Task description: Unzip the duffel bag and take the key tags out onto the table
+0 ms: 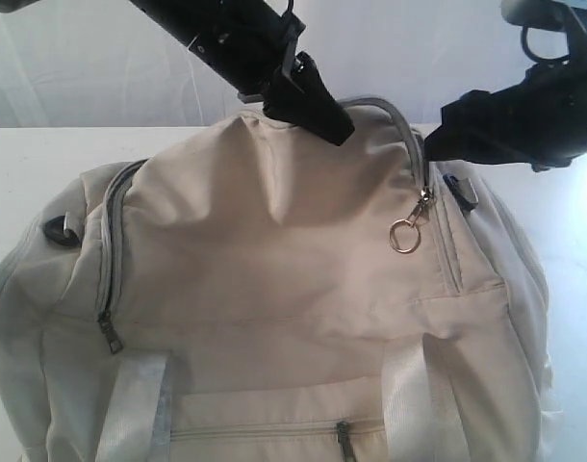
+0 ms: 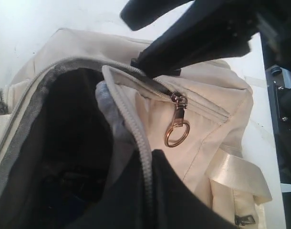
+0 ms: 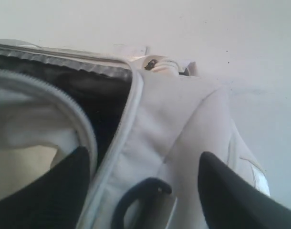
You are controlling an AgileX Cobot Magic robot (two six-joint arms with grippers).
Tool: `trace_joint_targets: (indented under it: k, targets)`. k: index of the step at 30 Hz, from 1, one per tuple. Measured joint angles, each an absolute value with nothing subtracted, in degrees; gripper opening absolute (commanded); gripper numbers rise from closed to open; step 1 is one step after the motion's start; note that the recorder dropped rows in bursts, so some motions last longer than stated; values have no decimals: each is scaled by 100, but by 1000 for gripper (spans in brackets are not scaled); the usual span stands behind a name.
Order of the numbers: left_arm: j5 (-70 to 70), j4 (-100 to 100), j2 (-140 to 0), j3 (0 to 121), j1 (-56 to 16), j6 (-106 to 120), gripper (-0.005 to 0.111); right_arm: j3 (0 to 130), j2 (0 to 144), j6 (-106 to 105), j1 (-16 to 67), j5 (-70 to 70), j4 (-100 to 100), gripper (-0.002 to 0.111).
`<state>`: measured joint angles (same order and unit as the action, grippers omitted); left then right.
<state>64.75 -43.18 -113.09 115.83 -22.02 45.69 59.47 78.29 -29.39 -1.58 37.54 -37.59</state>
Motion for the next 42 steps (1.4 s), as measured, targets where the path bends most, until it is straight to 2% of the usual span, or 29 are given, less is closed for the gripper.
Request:
trace_joint_targets:
  k: [2, 9, 26, 35, 38, 42]
  targets:
    - [6475, -4318, -11309, 11583, -2202, 4545, 0, 6114, 8119, -2977, -158, 3754, -3834, 48]
    - [6475, -4046, -11205, 11290, -2202, 4438, 0, 6455, 8609, -3028, -158, 3717, -3857, 0]
    - [6465, -4217, -9775, 9126, -2215, 4923, 0, 6507, 8996, -3063, -158, 3372, -3814, 0]
    - [6465, -4472, -9692, 8921, -2389, 5062, 0, 6507, 9016, -3088, -158, 3359, -3814, 1]
    - [6465, -4486, -9692, 8921, -2441, 5064, 0, 6558, 9016, -3114, -158, 3392, -3814, 14]
    - [6204, -4402, -9692, 8921, -2440, 5085, 0, 6726, 8779, -3204, -158, 3538, -3804, 45]
